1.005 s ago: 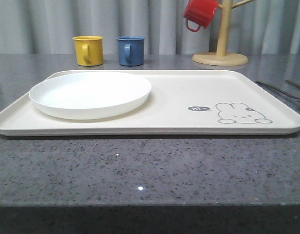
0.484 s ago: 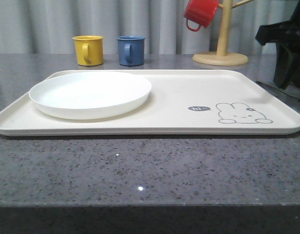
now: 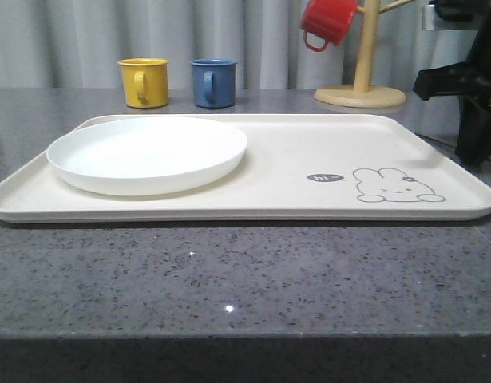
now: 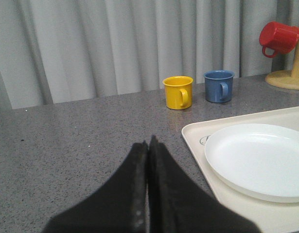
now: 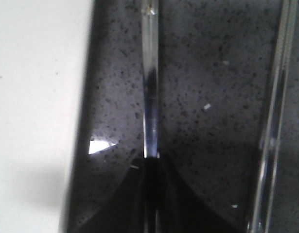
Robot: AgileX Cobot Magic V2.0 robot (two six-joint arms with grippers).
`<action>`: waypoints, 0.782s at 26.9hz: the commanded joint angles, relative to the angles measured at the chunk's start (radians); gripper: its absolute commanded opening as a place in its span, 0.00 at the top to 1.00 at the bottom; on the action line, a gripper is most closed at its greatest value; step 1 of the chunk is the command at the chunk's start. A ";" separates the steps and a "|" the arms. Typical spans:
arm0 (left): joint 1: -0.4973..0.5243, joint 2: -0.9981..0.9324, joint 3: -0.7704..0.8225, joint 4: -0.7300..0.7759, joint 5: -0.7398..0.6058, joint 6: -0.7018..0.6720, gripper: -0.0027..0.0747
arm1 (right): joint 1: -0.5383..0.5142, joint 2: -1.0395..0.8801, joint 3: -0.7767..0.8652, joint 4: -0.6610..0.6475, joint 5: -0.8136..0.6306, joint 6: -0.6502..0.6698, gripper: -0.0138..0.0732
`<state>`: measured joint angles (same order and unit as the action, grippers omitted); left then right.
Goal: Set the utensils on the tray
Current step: 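Grasp the silver fork beside the tray with the right gripper, then lower the fork onto the tray beside the plate and release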
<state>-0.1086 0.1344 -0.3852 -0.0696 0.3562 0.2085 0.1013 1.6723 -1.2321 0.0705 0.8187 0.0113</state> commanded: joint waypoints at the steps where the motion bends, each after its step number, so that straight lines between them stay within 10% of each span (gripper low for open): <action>1: 0.001 0.012 -0.028 -0.011 -0.084 -0.008 0.99 | -0.002 -0.059 -0.030 -0.001 0.002 0.006 0.87; 21: 0.001 0.012 -0.028 -0.011 -0.084 -0.008 0.99 | 0.405 -0.025 -0.327 -0.151 0.181 0.476 0.87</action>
<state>-0.1086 0.1344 -0.3852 -0.0696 0.3562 0.2085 0.4810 1.6534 -1.4996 -0.0635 1.0298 0.4399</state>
